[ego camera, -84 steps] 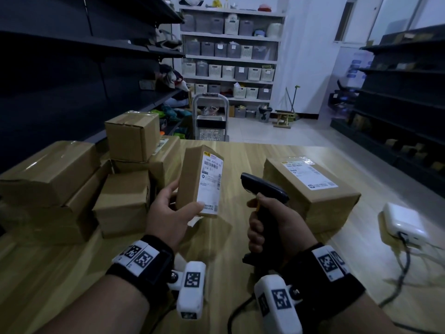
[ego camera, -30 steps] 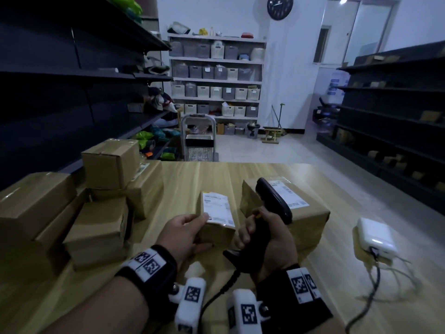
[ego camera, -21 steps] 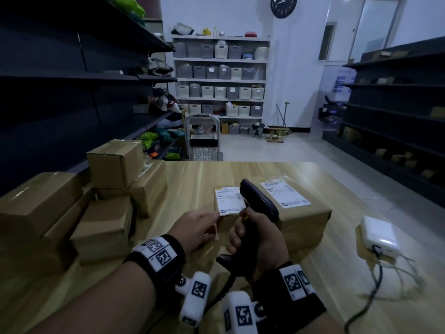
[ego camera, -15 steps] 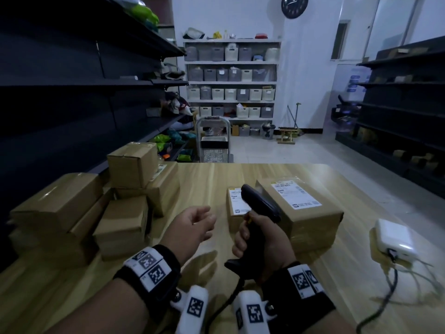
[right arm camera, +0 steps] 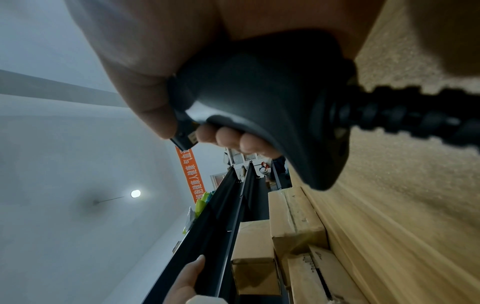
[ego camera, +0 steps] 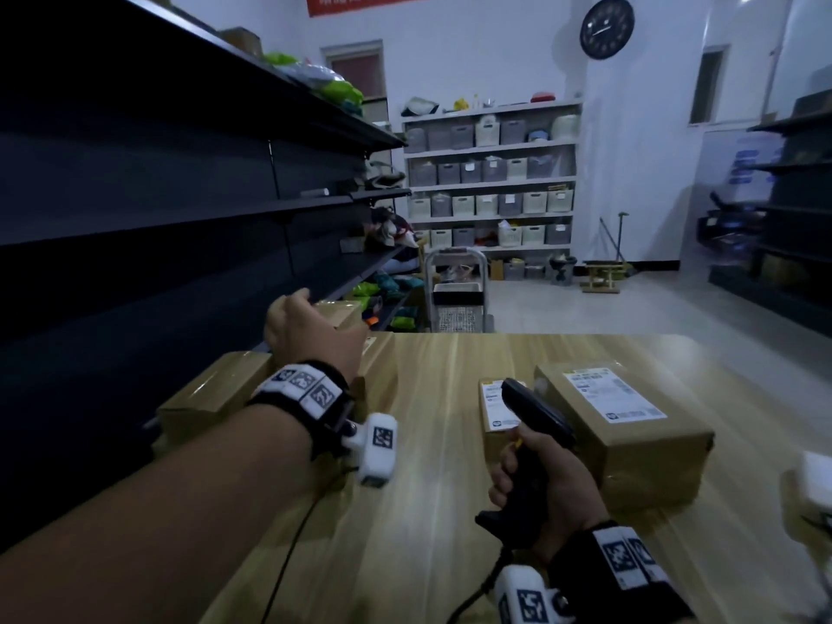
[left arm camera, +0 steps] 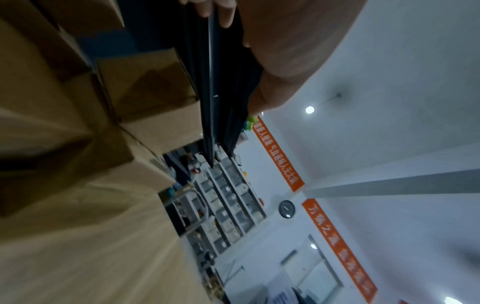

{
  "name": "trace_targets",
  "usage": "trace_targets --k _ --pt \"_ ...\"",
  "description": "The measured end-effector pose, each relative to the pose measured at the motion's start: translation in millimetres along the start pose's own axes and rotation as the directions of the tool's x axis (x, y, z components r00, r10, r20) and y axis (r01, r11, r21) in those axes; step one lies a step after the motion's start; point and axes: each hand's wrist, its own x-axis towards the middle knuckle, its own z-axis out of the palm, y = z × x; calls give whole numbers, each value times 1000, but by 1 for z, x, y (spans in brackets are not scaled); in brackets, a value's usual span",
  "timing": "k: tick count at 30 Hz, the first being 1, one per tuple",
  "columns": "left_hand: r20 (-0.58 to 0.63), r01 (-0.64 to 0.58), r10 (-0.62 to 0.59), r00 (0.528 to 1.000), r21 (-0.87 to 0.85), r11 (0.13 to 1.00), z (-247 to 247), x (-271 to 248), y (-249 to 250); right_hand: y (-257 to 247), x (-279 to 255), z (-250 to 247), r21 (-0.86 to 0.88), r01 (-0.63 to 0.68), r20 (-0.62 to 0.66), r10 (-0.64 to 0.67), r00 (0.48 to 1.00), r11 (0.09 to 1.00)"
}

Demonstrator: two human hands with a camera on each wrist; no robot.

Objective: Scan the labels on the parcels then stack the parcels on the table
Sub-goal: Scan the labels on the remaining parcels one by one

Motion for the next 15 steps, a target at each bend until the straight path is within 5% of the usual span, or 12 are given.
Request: trace_targets --k 7,15 --pt "225 158 -194 955 166 973 16 51 -19 -1 0 -2 -22 16 -5 -16 1000 1000" --pt "152 116 -152 977 227 967 22 55 -40 -2 -4 1 -5 42 -27 -42 999 999"
